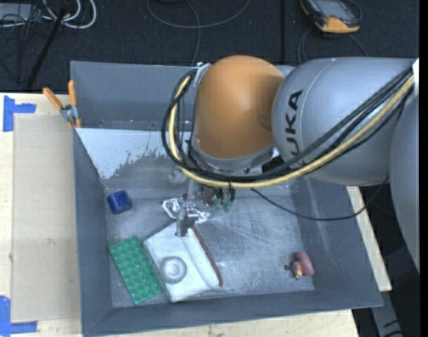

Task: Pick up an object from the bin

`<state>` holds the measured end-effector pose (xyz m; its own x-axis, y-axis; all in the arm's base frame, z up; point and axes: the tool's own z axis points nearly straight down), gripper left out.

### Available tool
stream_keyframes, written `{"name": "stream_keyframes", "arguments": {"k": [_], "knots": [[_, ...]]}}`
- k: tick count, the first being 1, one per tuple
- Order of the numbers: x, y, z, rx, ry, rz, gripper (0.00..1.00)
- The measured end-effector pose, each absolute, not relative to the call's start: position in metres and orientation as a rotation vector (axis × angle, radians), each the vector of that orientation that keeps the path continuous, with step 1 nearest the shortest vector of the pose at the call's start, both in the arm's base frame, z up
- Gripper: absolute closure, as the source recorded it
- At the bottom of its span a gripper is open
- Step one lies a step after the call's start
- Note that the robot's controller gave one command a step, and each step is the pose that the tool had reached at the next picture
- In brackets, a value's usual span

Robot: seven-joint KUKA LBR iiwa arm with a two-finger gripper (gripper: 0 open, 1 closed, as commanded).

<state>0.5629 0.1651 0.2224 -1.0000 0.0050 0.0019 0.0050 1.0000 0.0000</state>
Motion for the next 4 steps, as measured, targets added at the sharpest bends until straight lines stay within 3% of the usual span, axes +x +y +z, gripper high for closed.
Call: {"name": "stream_keyframes", "arguments": {"k": [1, 2, 3, 4], "knots": [[0.526, 0.159, 0.122, 0.452, -3.117, -0.007, 0.00], [0.577, 0.110, 0.112, 0.558, -3.096, 0.004, 0.00], [0.590, 0.043, 0.100, 0.790, -3.041, 0.003, 0.00], [0.585, 0.032, 0.077, 1.379, -2.849, 0.006, 0.00]]}}
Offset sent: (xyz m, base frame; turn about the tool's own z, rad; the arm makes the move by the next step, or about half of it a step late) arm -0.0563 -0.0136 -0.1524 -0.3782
